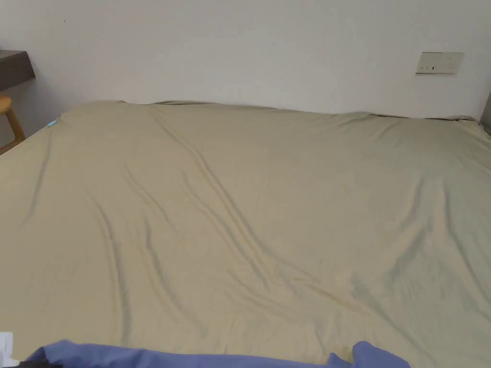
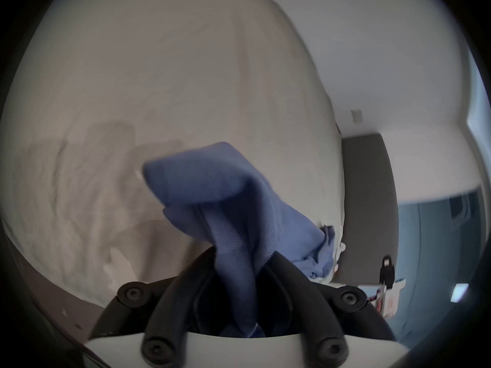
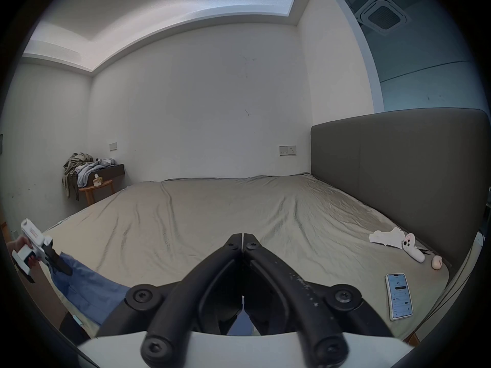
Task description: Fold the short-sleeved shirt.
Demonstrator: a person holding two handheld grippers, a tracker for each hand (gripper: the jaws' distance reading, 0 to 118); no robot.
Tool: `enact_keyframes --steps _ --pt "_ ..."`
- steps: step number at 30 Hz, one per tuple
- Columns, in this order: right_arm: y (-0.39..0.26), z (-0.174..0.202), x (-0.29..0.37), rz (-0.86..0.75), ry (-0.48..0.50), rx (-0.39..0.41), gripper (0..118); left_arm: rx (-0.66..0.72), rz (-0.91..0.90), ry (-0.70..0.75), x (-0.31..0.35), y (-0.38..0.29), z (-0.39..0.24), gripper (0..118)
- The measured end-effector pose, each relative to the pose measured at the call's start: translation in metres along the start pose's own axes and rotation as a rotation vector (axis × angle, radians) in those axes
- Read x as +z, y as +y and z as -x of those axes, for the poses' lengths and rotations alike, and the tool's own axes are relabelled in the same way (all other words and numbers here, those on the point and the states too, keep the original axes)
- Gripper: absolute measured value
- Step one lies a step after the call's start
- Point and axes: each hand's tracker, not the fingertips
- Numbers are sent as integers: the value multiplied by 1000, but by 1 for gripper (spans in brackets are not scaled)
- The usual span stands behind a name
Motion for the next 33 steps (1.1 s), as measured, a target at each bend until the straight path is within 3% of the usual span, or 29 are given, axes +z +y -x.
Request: enact_keyframes --steps 6,9,11,12,14,15,16,18,20,22,23,24,26,28,33 --pt "1 -5 6 -14 17 -3 2 -233 140 -144 -74 -23 -155 10" --pt "-1 -9 12 -23 14 -18 2 -302 261 -33 -145 -42 -180 10" --pt "-2 -15 16 -22 9 -24 2 -334 349 161 -201 -53 -172 11" --pt "-2 -17 18 -23 2 -22 2 -402 362 244 -217 -59 -170 18" --pt "0 -22 23 -30 -18 -19 2 -470 365 361 -231 -66 -165 50" --pt "1 -26 26 -38 -21 -23 2 -448 335 225 -214 -67 -171 57" --pt "1 -29 28 -44 -24 -30 2 -426 311 188 -201 -66 -174 70" --pt "2 -34 29 -52 -36 -46 2 -469 251 135 -161 -64 -179 107" --pt "1 -36 27 -54 -39 -61 2 -539 56 167 -112 -63 -177 117" --pt "-1 -37 25 -52 -37 -73 2 -577 -168 266 -94 -72 -164 104" --pt "-3 -36 23 -44 -30 -79 2 -616 -277 301 -91 -81 -158 79" --pt "-5 -35 22 -38 -25 -80 2 -629 -309 326 -94 -86 -152 4" --pt "-9 -33 21 -21 2 -83 2 -667 -376 440 -111 -102 -142 0" --pt "-11 -33 23 -23 43 -110 2 -710 -313 474 -138 -118 -138 0" --pt "-11 -35 29 -26 31 -103 2 -691 -162 335 -198 -159 -157 0"
